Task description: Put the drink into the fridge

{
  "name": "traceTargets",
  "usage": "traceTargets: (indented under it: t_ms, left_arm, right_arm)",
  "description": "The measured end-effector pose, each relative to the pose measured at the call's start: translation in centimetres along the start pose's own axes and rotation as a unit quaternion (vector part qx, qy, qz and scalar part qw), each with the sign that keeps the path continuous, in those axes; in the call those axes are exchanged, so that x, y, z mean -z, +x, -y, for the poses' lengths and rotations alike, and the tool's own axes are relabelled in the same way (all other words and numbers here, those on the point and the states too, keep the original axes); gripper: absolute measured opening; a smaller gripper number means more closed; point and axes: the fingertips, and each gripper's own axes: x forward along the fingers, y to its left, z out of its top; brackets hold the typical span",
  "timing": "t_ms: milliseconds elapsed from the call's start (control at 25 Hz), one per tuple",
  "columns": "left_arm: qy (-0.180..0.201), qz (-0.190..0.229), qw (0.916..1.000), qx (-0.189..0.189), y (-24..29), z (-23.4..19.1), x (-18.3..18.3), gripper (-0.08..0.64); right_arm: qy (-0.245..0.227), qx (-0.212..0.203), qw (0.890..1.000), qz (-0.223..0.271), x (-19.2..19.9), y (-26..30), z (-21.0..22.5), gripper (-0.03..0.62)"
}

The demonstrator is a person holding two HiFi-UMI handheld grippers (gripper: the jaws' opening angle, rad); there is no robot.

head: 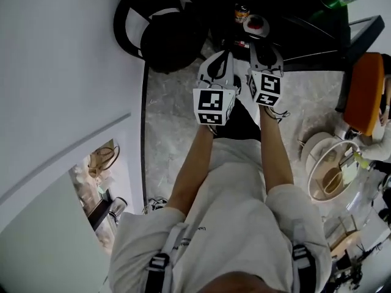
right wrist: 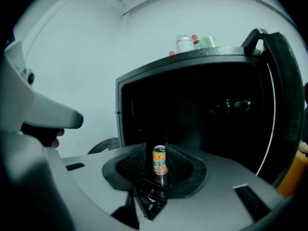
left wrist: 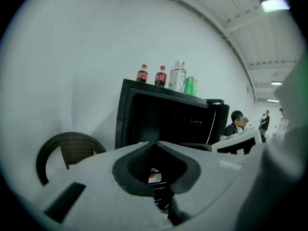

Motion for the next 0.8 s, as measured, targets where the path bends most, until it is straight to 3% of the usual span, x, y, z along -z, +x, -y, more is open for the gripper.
traceTargets:
  t_ms: [200,360,800]
  left_arm:
    - [0.004,0.015,0.9998,-0.008,-2.9,0.2,-2.0,0.009]
    - [0.005,0.025,0.9996,-0.012,-4.1,-0.2,-3.6,0.009]
    - [0.024,0.033,0.9990,0.018,-5.6,2.1,-5.6,0.009]
  right_arm:
    - [0.013,0.019,1.000,0.001,-2.1,-3.5,-0.5,0.040]
    - [0.035,0.029,0.999,0.003,-4.0,-5.0,-1.1,0.017]
    - [0.006,0.056,0.998,-0.020,-7.6,-8.2,1.2,0.006]
